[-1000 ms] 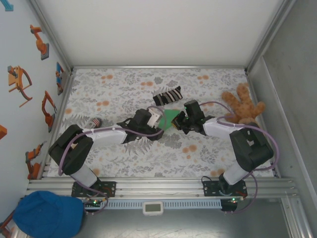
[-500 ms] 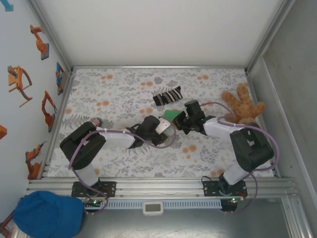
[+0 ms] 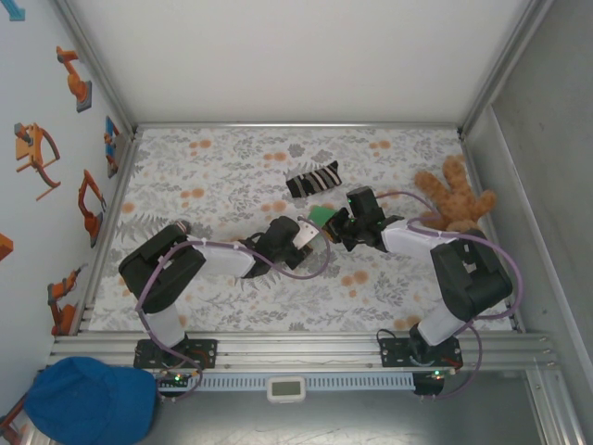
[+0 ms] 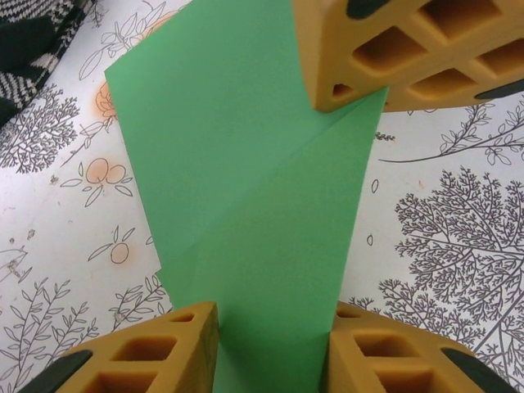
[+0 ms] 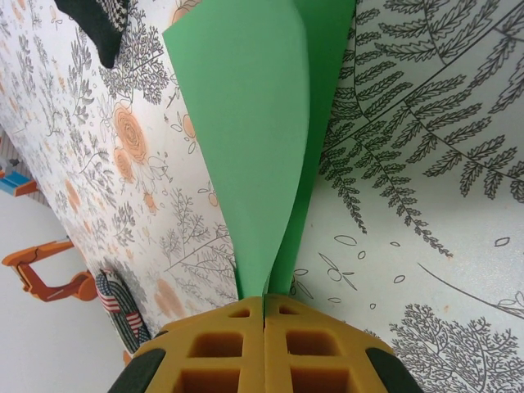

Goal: Fold a paper plane with a square sheet of paper (pick it up from the middle)
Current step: Fold the wing for the fifth time at the center of the table.

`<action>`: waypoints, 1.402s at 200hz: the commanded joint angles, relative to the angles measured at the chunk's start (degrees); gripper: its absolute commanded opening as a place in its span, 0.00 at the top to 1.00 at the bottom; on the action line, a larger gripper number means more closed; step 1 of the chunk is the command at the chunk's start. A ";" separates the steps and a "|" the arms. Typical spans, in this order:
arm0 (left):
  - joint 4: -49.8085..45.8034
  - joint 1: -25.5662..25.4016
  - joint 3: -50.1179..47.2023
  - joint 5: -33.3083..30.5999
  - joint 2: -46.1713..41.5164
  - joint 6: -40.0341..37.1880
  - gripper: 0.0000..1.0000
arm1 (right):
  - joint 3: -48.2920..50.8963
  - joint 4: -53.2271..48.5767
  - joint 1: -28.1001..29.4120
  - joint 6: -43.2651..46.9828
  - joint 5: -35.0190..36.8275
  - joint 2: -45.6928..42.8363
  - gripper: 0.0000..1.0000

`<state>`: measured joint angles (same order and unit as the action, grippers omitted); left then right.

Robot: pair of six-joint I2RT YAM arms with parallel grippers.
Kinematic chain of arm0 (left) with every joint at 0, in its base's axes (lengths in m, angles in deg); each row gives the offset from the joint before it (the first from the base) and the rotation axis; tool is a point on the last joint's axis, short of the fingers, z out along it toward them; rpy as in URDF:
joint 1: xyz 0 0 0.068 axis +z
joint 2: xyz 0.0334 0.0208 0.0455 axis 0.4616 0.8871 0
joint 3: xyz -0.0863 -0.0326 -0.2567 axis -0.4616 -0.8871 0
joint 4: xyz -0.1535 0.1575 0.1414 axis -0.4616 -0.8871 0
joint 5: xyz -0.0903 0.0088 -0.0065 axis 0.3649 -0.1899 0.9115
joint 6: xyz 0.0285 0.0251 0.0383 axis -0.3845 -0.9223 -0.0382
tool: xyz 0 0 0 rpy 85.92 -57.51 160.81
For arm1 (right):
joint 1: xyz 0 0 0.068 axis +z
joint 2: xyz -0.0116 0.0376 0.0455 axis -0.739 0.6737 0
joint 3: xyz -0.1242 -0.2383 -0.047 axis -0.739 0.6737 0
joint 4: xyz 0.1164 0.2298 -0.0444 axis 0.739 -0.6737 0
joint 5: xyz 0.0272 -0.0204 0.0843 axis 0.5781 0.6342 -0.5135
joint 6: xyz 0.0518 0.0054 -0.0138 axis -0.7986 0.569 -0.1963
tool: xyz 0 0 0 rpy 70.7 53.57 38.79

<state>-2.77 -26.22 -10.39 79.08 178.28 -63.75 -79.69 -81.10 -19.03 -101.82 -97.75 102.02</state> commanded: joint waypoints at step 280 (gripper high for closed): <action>-1.41 5.67 1.25 23.16 2.83 13.18 0.92 | 0.68 -9.10 -5.46 7.42 6.29 -10.73 0.47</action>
<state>-2.46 -21.22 -10.37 96.22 179.35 -53.68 -79.75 -88.07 -24.01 -96.53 -93.40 92.60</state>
